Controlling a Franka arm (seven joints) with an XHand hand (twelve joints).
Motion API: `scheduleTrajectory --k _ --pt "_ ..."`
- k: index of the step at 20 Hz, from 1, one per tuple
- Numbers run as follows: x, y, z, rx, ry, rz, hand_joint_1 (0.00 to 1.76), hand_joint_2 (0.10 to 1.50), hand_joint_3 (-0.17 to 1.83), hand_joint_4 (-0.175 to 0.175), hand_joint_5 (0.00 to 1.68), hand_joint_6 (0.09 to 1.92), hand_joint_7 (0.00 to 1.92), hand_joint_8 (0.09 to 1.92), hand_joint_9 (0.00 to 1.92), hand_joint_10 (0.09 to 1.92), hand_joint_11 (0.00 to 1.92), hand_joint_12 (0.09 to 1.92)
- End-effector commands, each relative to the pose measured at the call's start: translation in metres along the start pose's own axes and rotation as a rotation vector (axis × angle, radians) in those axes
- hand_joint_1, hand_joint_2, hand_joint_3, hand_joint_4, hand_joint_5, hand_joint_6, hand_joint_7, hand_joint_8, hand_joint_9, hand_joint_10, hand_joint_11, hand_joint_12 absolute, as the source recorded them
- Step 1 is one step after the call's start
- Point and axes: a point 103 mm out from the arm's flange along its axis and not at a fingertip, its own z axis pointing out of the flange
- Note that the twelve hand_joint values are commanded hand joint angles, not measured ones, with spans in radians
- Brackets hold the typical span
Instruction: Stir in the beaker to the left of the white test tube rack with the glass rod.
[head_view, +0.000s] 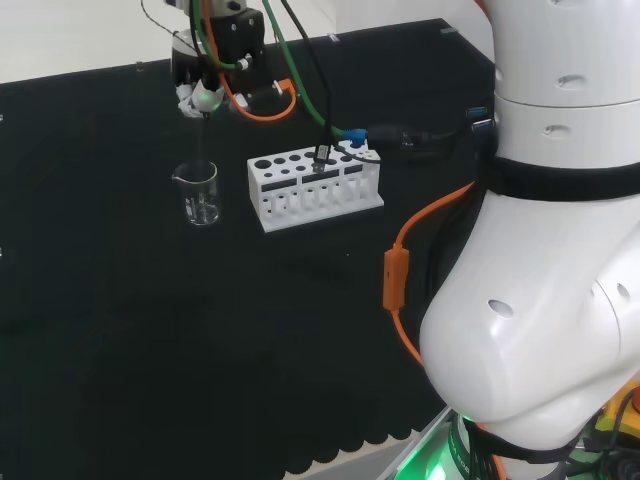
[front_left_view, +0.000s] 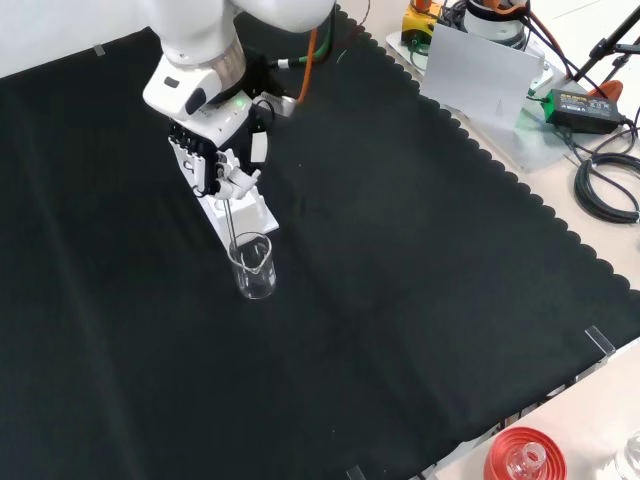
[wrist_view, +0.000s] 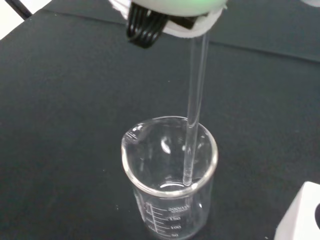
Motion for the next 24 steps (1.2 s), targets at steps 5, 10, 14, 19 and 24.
scheduleTrajectory --k 5,10,14,19,24 --pt "0.001 -0.024 -0.009 -0.013 0.006 -0.012 1.19 0.73 0.68 -0.175 1.09 0.99 1.58 0.79 1.68 0.67 1.63 0.87" --pt "0.012 -0.037 -0.014 -0.005 -0.002 -0.027 1.19 0.73 0.68 -0.175 1.09 0.99 1.58 0.79 1.68 0.67 1.63 0.87" --pt "0.015 -0.041 -0.012 -0.016 -0.017 -0.032 1.19 0.74 0.68 -0.175 1.08 0.99 1.58 0.79 1.68 0.67 1.63 0.87" --pt "0.026 -0.046 -0.003 -0.004 -0.016 -0.030 1.19 0.74 0.68 -0.175 1.08 0.99 1.58 0.79 1.68 0.67 1.63 0.87" --pt "0.031 -0.036 0.000 0.014 -0.012 -0.040 1.19 0.74 0.68 -0.175 1.08 0.99 1.58 0.79 1.68 0.67 1.63 0.87"
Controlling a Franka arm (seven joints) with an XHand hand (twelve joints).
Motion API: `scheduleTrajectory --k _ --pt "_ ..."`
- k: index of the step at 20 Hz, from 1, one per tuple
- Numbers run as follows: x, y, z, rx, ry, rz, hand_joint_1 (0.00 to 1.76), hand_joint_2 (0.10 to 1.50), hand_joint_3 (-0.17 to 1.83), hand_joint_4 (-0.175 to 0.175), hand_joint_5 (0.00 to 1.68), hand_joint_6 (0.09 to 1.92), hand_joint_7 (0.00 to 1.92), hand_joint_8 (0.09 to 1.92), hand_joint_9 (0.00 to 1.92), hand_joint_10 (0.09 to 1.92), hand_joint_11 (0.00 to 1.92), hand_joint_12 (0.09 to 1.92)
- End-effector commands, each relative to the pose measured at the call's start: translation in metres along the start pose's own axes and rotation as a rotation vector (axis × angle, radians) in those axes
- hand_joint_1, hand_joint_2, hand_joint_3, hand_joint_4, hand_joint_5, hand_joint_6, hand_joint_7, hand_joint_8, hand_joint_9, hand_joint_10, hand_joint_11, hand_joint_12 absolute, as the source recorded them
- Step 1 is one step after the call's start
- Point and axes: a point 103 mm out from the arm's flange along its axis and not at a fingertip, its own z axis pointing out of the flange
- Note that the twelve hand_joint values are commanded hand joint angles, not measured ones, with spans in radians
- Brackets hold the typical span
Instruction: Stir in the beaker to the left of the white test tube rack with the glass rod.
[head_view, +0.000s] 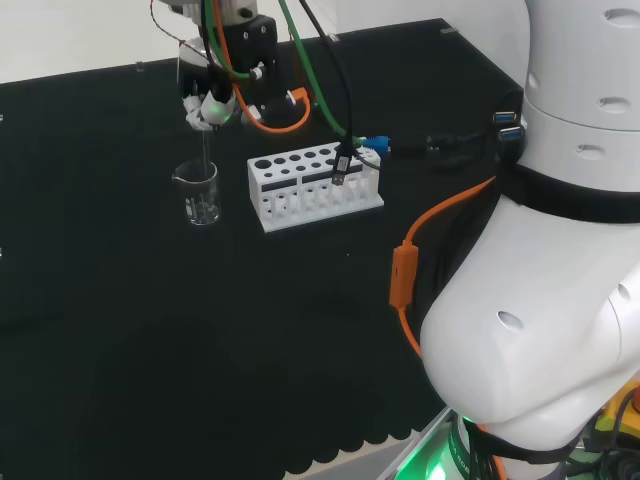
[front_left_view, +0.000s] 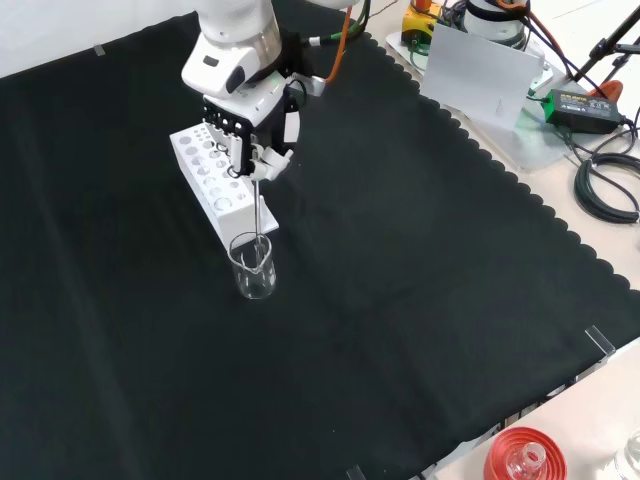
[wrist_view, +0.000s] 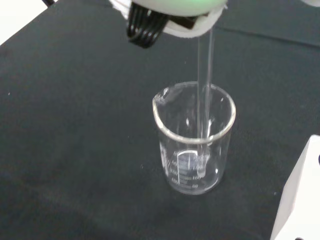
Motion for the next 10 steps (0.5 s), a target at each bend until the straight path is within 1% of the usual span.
scheduleTrajectory --k 1,5,10 --pt "0.0105 0.0153 -0.0008 0.003 0.000 -0.013 1.19 0.74 0.68 -0.175 1.08 0.99 1.58 0.79 1.68 0.67 1.63 0.87" --pt "0.0108 0.0209 -0.0016 0.001 -0.006 -0.007 1.19 0.74 0.68 -0.175 1.08 0.99 1.58 0.79 1.67 0.67 1.63 0.87" --pt "0.0072 0.0250 -0.0046 0.014 0.010 0.000 1.19 0.74 0.68 -0.175 1.08 0.99 1.58 0.79 1.67 0.66 1.63 0.87"
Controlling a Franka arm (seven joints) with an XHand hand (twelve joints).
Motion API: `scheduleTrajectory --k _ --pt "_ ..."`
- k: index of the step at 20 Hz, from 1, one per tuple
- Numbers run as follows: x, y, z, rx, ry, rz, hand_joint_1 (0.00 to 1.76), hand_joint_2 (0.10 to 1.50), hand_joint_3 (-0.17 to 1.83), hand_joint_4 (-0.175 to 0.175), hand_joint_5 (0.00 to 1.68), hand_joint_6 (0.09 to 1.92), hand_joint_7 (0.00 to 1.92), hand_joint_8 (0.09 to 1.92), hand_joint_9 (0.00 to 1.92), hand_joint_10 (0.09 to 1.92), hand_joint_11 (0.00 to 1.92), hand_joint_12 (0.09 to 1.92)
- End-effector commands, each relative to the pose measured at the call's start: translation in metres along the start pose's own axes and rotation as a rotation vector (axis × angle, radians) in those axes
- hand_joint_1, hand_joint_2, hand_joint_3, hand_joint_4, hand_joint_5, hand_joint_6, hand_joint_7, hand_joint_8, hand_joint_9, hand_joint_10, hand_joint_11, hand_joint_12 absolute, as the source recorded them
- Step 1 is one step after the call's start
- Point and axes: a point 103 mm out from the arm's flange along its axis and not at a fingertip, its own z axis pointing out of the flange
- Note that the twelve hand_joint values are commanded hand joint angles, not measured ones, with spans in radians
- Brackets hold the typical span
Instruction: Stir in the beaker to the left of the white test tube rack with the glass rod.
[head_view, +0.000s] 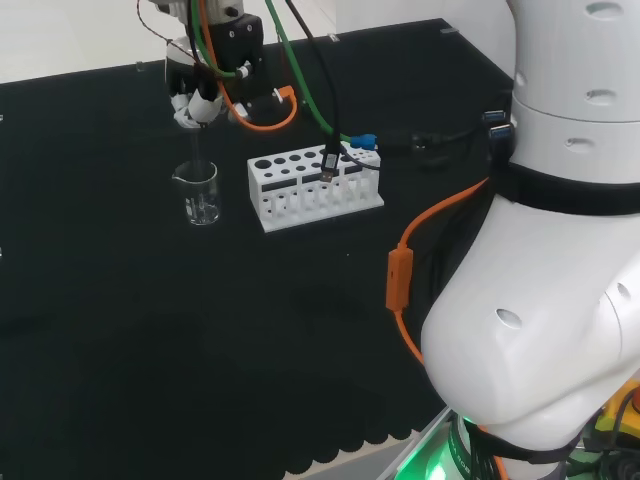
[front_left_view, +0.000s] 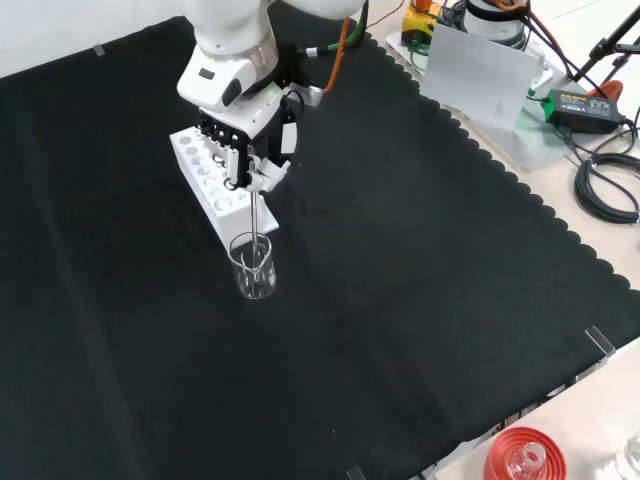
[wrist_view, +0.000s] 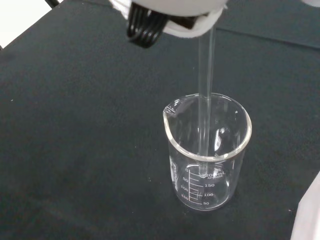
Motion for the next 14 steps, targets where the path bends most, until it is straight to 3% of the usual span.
scheduleTrajectory --k 1,14 --pt "-0.004 0.008 -0.003 0.022 0.016 0.006 1.19 0.74 0.68 -0.175 1.08 0.99 1.57 0.79 1.67 0.66 1.63 0.87" --pt "-0.017 0.014 -0.008 0.011 -0.001 0.006 1.19 0.74 0.68 -0.175 1.08 0.99 1.57 0.79 1.67 0.66 1.63 0.87"
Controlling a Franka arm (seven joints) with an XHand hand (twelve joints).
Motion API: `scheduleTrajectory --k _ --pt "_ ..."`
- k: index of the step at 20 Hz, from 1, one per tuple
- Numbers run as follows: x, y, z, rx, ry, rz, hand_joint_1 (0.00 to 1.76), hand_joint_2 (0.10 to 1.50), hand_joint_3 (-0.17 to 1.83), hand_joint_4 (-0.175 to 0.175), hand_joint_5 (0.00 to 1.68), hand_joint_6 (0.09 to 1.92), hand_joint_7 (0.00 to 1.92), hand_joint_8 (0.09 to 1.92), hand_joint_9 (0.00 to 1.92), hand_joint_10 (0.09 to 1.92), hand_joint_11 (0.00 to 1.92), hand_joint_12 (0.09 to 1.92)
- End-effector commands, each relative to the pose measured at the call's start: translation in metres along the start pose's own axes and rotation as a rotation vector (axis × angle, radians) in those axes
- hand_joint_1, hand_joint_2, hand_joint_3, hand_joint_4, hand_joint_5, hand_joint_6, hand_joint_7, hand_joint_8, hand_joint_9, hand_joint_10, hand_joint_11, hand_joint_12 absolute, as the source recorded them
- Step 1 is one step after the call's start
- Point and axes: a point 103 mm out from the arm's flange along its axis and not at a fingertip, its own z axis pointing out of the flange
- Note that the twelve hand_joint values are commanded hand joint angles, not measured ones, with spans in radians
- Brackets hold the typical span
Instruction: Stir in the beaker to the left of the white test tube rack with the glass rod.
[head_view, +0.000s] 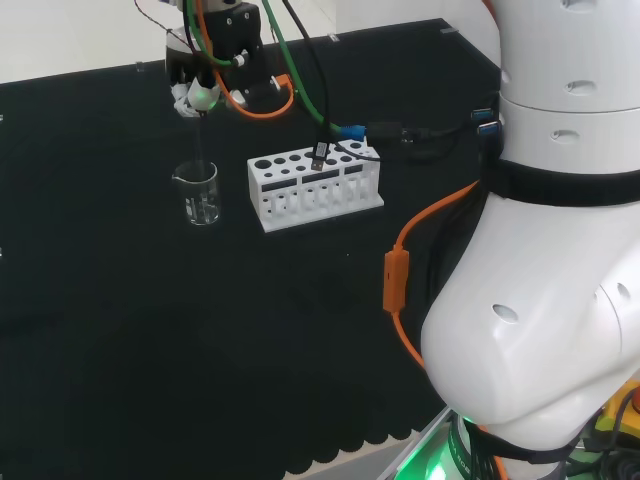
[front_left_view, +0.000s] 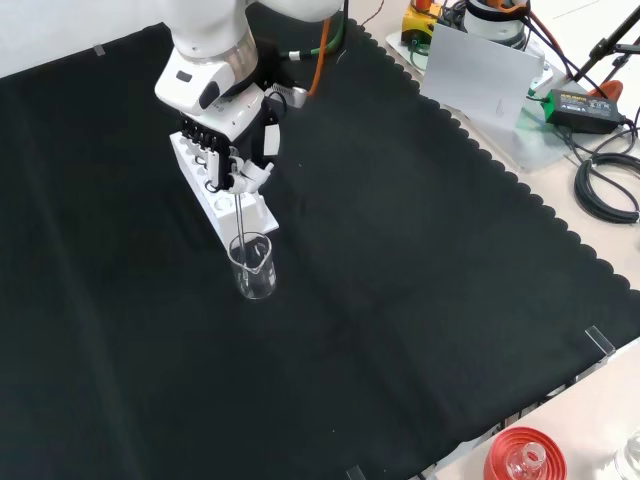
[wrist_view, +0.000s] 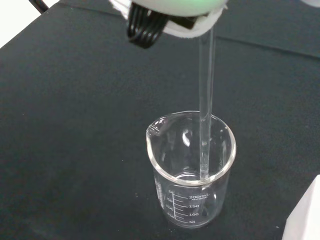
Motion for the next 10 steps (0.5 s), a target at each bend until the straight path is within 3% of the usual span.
scheduleTrajectory --k 1,10 --pt "-0.003 -0.003 0.001 -0.012 -0.002 -0.004 1.19 0.74 0.68 -0.175 1.08 0.99 1.57 0.79 1.67 0.66 1.63 0.87" --pt "0.000 -0.020 -0.002 -0.040 -0.019 -0.004 1.19 0.74 0.68 -0.175 1.08 0.99 1.57 0.79 1.67 0.66 1.63 0.87"
